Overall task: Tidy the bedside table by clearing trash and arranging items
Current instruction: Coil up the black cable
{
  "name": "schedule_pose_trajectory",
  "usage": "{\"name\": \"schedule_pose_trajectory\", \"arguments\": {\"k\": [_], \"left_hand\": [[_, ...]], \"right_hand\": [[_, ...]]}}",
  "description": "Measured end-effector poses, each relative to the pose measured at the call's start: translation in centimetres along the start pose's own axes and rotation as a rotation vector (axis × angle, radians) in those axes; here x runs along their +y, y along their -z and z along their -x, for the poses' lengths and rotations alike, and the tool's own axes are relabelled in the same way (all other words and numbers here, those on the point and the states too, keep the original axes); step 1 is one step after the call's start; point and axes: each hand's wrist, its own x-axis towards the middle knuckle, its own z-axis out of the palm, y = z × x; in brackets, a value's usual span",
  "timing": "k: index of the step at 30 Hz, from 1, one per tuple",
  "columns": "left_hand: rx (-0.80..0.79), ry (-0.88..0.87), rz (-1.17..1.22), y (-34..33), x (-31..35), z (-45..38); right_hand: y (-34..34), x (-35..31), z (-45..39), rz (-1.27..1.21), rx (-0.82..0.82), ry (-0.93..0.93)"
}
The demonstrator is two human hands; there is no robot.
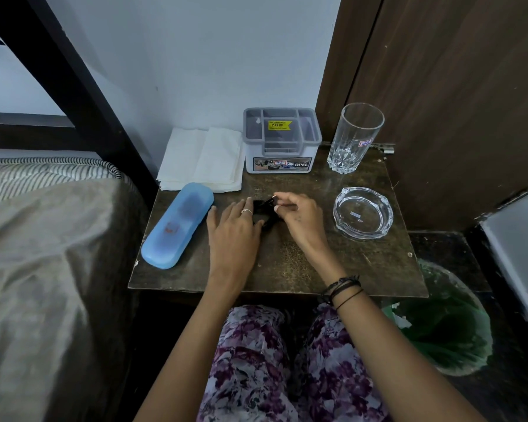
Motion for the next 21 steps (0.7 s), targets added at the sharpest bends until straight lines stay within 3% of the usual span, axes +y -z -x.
{"name": "schedule_pose_trajectory", "arguments": {"k": [4, 9, 15, 18, 21], "left_hand": [[0.071, -0.042, -0.225, -1.3, -0.7, 0.0], [0.029, -0.053, -0.402, -1.1, -1.6, -1.0], [0.092, -0.083, -0.194, 1.0, -2.4, -2.9], [0.104, 0.028, -0.045, 2.5, -3.9, -5.0], [0.076, 0.174, 0.059, 3.7, -5.4, -7.5]], "right_hand": [[-0.7, -0.7, 0.4, -0.079, -0.003, 0.009], [-1.4, -1.8, 0.2, -0.05, -0.085, 0.028], [-1.2, -4.7, -0.6, 0.116, 0.048, 0.205], [-2.4, -6.3, -2.0, 0.233, 0.092, 0.24], [-4.0, -7.8, -3.0, 0.411, 0.014, 0.232]]}}
